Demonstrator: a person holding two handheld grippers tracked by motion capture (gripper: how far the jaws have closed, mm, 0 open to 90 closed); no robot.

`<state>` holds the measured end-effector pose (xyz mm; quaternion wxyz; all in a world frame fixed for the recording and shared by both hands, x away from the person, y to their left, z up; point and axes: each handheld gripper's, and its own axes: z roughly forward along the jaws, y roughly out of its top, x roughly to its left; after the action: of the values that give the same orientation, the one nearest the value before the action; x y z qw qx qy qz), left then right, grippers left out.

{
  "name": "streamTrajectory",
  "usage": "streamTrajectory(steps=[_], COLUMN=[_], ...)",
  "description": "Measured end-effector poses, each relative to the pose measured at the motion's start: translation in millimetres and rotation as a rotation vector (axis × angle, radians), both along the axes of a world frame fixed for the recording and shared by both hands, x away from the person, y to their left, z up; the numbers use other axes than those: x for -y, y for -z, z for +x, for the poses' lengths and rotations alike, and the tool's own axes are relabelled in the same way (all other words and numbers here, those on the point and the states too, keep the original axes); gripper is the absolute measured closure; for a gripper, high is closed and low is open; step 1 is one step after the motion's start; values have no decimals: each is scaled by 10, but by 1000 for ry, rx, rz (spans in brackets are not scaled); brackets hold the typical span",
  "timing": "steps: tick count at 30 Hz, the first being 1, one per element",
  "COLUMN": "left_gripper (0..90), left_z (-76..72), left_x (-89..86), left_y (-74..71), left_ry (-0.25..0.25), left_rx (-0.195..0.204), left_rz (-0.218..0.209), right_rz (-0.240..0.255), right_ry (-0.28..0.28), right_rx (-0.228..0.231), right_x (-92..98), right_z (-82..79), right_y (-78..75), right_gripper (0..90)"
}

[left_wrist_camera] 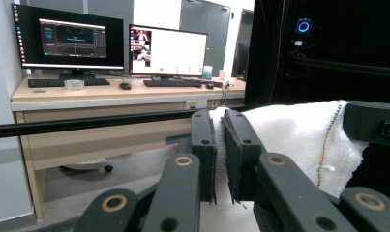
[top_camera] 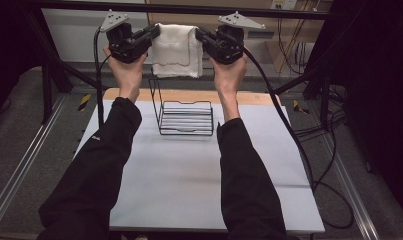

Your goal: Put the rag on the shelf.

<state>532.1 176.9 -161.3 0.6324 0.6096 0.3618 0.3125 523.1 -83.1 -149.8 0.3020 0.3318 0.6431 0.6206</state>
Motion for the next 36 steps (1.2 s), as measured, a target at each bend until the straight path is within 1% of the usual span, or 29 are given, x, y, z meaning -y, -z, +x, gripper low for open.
streamTrajectory(steps=[3,7,9,11,14,16,24,31,34,36], left_gripper=[828,828,828,828,828,828,827,827,827,827], left_z=[29,62,77,92,102,99,84,63,34,14], left_x=[4,9,6,10,18,25,31,65,70,75], left_y=[26,60,83,106,139,163,282,393,416,429], left_ry=[-3,-7,-6,-7,-1,2,16,30,38,40], left_rx=[-4,-11,-18,-23,-30,-29,-43,-66,-62,-61], left_rz=[8,24,12,20,21,33,44,62,63,72], right_rz=[-10,-10,-18,-23,-28,-30,-51,-61,-67,-71], right_ry=[6,7,10,11,14,15,15,17,16,17], right_rx=[-7,-21,-26,-28,-35,-41,-57,-71,-74,-78], right_x=[-6,-15,-21,-23,-15,-5,18,51,70,78], right_z=[34,75,87,94,107,115,98,69,49,38], right_y=[22,54,68,83,112,140,238,351,383,401], right_gripper=[846,846,846,846,846,846,846,846,845,845])
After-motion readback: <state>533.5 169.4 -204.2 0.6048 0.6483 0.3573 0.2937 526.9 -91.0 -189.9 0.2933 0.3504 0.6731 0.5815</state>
